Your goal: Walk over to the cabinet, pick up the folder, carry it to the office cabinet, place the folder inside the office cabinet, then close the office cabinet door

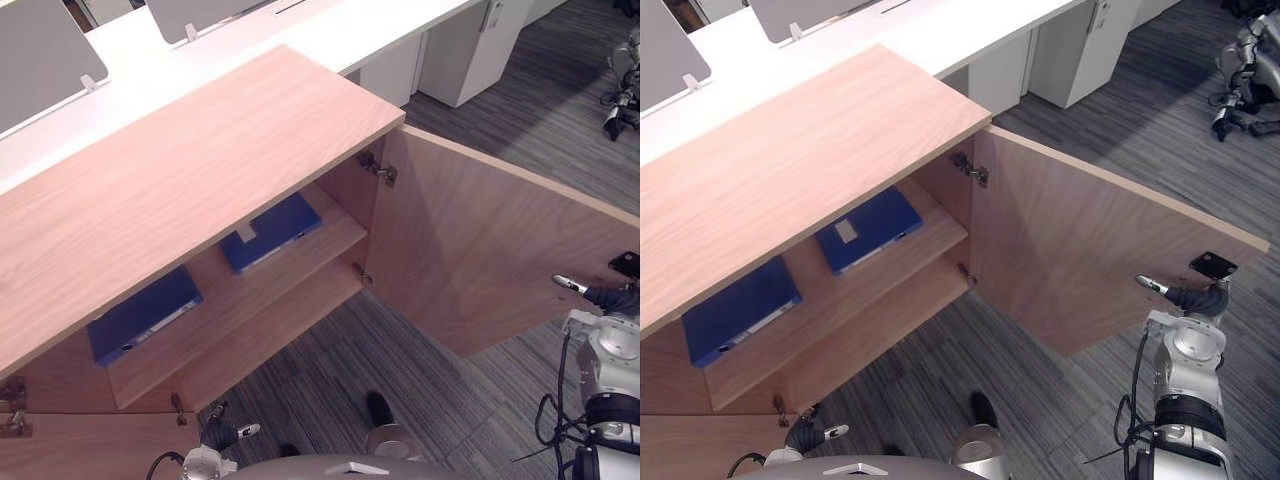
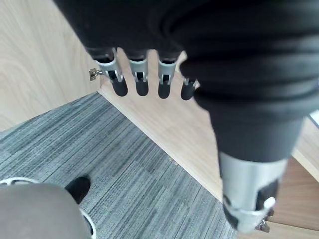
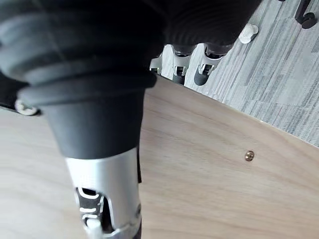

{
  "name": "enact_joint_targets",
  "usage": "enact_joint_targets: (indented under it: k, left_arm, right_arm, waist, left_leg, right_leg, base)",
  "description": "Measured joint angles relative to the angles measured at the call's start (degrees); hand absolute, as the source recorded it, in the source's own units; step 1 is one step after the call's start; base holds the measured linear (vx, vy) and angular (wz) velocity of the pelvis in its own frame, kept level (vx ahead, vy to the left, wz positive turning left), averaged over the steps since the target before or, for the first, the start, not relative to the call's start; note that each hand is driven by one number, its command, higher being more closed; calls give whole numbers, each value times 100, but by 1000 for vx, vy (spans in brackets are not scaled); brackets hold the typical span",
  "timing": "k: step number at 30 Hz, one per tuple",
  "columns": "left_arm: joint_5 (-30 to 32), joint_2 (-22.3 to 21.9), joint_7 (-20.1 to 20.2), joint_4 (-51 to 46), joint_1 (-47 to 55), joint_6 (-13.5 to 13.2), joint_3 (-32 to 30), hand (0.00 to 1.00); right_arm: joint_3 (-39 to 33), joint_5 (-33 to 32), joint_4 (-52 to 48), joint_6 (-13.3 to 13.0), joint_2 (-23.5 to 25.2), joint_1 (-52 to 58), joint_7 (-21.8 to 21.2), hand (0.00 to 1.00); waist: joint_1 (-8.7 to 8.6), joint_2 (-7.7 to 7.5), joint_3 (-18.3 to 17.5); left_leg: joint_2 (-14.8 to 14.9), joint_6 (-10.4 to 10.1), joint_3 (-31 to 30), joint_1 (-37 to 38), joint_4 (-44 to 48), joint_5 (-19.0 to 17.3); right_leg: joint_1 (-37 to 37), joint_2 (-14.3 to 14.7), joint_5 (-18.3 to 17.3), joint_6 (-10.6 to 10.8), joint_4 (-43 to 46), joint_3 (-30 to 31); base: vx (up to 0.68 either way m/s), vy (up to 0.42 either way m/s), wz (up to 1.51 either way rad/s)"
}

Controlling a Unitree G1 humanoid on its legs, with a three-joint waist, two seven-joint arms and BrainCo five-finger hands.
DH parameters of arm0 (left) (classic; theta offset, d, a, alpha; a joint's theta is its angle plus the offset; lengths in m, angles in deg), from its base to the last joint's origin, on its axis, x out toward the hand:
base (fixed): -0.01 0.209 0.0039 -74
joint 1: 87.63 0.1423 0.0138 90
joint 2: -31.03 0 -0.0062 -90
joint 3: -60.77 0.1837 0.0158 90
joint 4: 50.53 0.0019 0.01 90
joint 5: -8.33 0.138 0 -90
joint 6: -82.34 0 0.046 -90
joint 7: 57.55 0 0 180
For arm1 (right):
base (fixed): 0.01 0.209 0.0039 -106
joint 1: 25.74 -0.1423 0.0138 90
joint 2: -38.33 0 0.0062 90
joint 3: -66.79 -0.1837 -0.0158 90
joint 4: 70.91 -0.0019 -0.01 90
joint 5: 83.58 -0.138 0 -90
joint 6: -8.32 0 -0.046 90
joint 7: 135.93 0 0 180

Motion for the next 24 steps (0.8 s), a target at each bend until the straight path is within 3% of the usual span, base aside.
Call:
enact_joint_targets:
  k: [10, 16, 22, 24]
  left_arm:
    - [168, 43, -5, -33, -179, 93, -66, 0]
    - [229, 108, -9, 78, -342, 152, -123, 0]
    - [338, 111, -42, 319, -496, 223, -118, 0]
    - [344, 117, -63, 351, -555, 253, -108, 0]
  right_arm:
    - [180, -18, -2691, -20, 1742, 1838, 94, 0]
    - [1014, -21, -4070, -44, 2745, 3340, -327, 0]
    - [1752, -23, -4584, -151, 3109, 3996, -492, 0]
    - [2188, -14, -4598, -151, 3159, 4253, -553, 0]
  waist:
    - [-123, -389, 42]
    - [-138, -692, -63]
    - [-100, -728, -128]
    - [-26, -801, -173]
  left_leg:
    - [74, -15, 44, 62, 13, 16]
    - [164, -64, 201, 110, 72, -6]
    - [167, -47, 339, 109, 128, 3]
    - [179, -54, 322, 103, 170, 3]
  right_leg:
    - [38, 102, 111, -46, -81, 111]
    - [11, 187, 165, -100, -116, 256]
    - [-45, 199, 277, -98, -81, 416]
    - [-26, 208, 292, -111, -81, 409]
  base:
    - [-70, -58, -8]
    - [-87, -72, -15]
    - [-58, -47, -14]
    - [-80, -59, 2]
